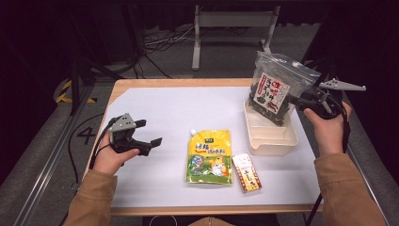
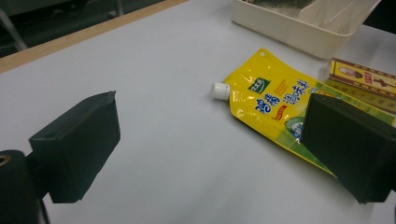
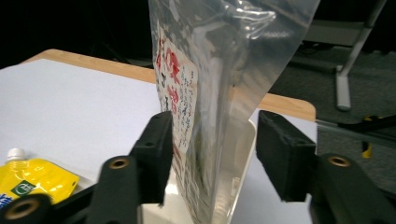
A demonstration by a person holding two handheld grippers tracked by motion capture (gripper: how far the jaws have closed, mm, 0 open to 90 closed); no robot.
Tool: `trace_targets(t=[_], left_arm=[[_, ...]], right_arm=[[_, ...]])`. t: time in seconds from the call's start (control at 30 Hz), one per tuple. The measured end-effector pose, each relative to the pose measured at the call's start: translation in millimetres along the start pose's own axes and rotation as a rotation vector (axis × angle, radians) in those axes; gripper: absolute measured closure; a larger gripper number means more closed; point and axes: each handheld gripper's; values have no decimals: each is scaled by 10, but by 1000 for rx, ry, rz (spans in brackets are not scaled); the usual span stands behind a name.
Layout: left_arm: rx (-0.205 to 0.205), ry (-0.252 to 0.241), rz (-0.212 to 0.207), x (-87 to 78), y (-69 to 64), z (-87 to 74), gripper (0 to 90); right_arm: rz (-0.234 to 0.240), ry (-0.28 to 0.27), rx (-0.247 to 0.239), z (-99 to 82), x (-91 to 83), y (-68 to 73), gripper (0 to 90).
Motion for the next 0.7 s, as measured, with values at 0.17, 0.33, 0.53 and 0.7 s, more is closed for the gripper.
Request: trace_targets(t=[0.17, 0.33, 0.53, 0.7], left_arm=[[0, 2, -9, 34, -23, 23, 34], [-2, -14, -23, 45, -35, 49, 20], [-12, -1, -23, 78, -40, 80, 28], [-15, 6, -21, 136, -69, 104, 70]], right_arm=[[-16, -13, 10, -33, -92, 32, 383], [2, -11, 1, -71, -185, 36, 382], [12, -18, -26, -130, -301, 84, 383], [41, -19, -60, -175, -359, 200, 394]])
Point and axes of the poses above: each handheld gripper's, and its own axes: x roughly forward along the jaws, z roughly out of its top, y roughly to its left, and after that the axes turned 15 degrees about x, right-handed
